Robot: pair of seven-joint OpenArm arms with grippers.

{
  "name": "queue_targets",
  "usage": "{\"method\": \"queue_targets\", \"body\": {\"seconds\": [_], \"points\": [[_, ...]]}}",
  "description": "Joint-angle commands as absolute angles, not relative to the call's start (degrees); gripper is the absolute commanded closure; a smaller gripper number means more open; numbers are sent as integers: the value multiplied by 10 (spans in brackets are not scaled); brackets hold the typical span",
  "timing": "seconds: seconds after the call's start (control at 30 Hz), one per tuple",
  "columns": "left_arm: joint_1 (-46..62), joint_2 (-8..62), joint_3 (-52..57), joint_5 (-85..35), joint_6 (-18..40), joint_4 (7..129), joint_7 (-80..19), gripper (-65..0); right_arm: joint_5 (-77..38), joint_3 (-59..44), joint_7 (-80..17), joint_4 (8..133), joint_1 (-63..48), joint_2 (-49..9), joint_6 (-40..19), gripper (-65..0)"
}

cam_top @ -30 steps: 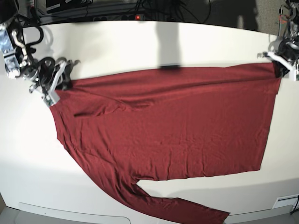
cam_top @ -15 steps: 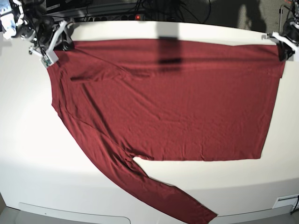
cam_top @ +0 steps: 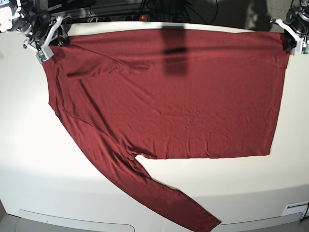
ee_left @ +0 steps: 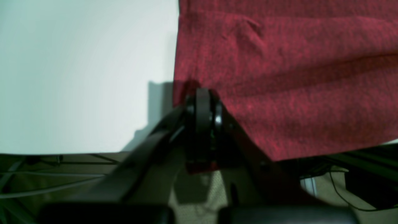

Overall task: Fold the T-shirt properly
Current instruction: 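Pull the shirt edge back toward the robot with both grippers, stretching it flat, then release the shirt with the left gripper and move it along the shirt's side edge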

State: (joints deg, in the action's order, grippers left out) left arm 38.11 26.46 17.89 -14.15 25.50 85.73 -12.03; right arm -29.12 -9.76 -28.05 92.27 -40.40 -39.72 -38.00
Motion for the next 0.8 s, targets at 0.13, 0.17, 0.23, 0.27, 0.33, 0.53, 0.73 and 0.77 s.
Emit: {"method": "queue_targets", "body": {"seconds": [0.13,0.17,0.23,0.27,0.33,0.53,0.73,0.77], "points": [[389,267,176,-135,263,880,-138,0,-268,-98,-320,921,-420,-405,-376,0],[389,267,176,-135,261,883,-136,0,-268,-98,-318,922,-419,-405,-376,0],[389,267,177,-135,250,892,-136,0,-268,-100,-311,930,-419,-405,-376,0],[389,267,177,-135,242,899,-136,0,-268,-102,-309,938,-419,-405,-376,0],[389,267,179,-135,230,915,-136,0,-268,-111,-309,957,-419,-405,-375,0],[387,267,228,-135,218,974,-134,0,-273,-149,-308,1021,-409,-405,-375,0],[369,267,275,-135,210,994,-135,0,-272,-150,-309,1032,-379,-405,-373,0],[366,267,277,-136,210,994,-136,0,-273,-150,-308,1032,-371,-405,-371,0]]}}
